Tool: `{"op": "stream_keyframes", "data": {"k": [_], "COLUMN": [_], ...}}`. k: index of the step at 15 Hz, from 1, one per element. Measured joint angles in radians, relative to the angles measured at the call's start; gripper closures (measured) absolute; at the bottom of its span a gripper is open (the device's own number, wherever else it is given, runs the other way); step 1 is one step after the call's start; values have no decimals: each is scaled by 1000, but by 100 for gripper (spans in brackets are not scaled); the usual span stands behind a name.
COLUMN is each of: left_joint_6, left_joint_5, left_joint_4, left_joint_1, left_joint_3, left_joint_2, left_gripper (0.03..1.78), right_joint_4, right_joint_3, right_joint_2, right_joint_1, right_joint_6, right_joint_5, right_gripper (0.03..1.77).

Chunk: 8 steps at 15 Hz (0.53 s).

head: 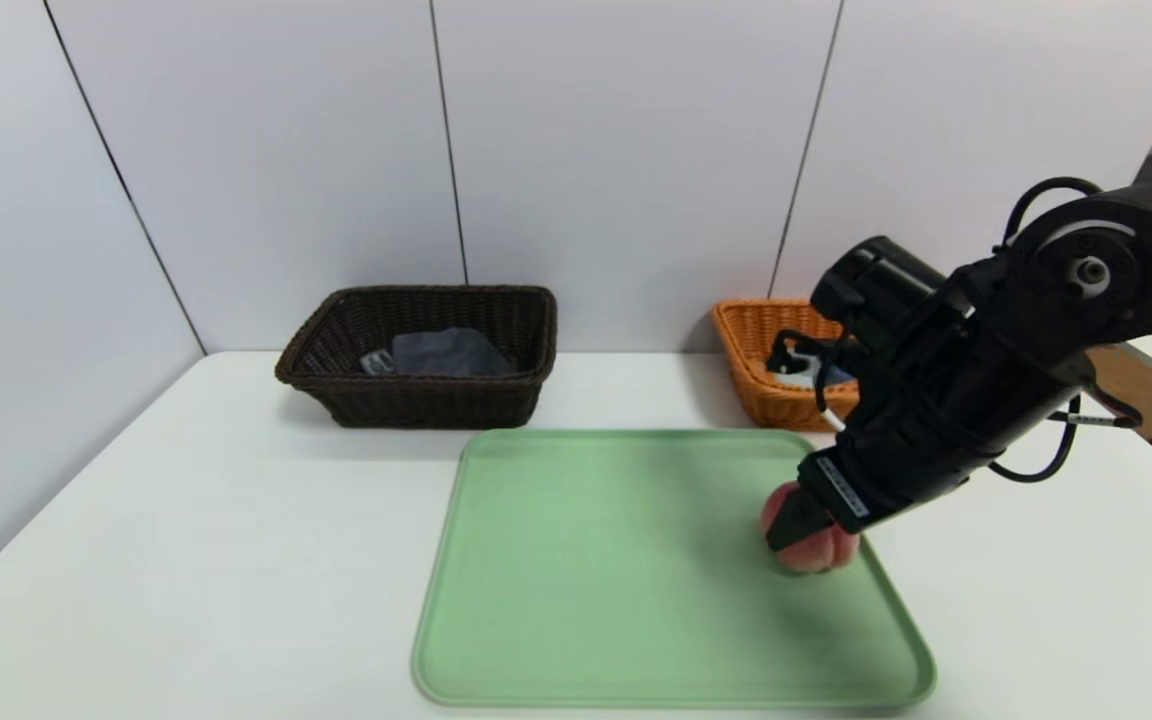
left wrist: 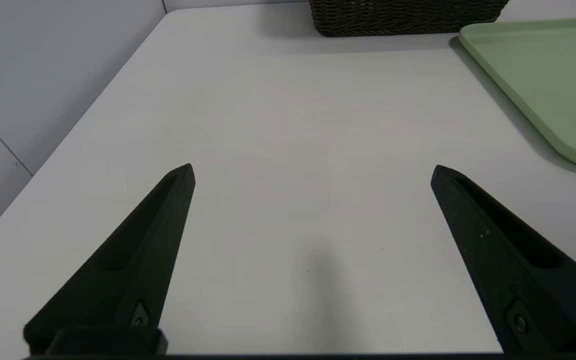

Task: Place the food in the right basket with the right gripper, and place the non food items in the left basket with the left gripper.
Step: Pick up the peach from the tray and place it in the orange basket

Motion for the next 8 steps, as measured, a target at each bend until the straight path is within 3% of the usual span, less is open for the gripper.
{"op": "stream_keyframes", "data": {"k": [8], "left_joint_6": [-1], "left_joint_5": [0], "left_joint_4": [0], "left_joint_1": [0], "left_joint_3": [0], "left_joint_2": [0], "left_gripper": [12], "right_joint_4": [-3], "right_joint_3": [-16], "right_joint_2": [91], "right_joint_1": [-7], "right_joint_6": [3], "right_joint_5": [-1], "right_gripper": [10]}}
